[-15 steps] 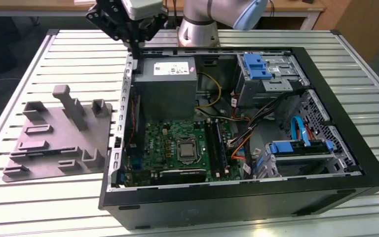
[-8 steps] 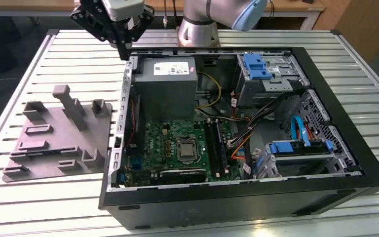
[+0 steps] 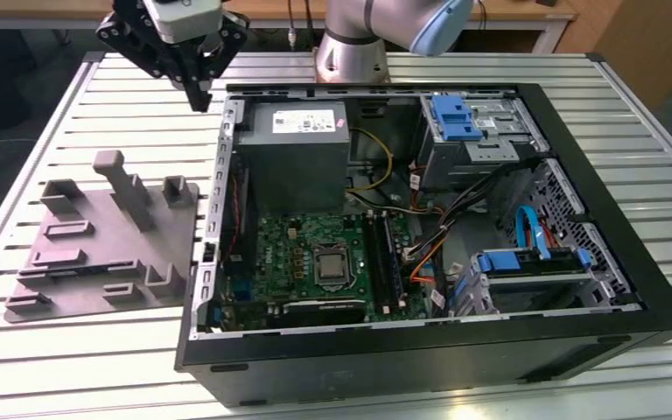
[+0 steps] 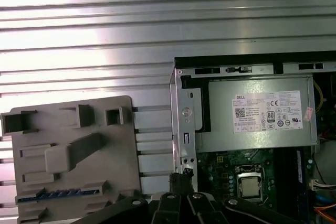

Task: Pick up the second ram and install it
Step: 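Reach for the second ram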

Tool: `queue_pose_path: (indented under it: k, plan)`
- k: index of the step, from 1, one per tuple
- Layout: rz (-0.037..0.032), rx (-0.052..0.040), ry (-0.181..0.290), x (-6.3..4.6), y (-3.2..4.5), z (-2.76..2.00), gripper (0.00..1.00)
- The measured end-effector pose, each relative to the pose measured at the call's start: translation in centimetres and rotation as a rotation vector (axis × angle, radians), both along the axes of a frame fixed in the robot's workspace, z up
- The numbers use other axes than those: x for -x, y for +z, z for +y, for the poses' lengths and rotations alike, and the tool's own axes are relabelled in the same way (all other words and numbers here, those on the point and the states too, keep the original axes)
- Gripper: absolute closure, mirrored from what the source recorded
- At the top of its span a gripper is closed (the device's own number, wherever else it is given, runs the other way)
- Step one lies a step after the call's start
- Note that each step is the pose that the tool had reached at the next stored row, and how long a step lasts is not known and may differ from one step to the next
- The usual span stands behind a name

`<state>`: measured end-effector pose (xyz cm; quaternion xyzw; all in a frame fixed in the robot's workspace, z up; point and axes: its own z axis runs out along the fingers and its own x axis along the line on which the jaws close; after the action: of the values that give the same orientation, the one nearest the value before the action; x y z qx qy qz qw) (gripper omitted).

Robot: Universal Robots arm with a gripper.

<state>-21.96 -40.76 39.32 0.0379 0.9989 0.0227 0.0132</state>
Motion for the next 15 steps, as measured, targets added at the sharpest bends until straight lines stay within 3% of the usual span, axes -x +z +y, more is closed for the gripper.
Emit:
queue_pose_path:
  k: [15]
  plan:
    - [0.0000,-0.0001,0.000,2.6,-0.03,-0.56,0.89]
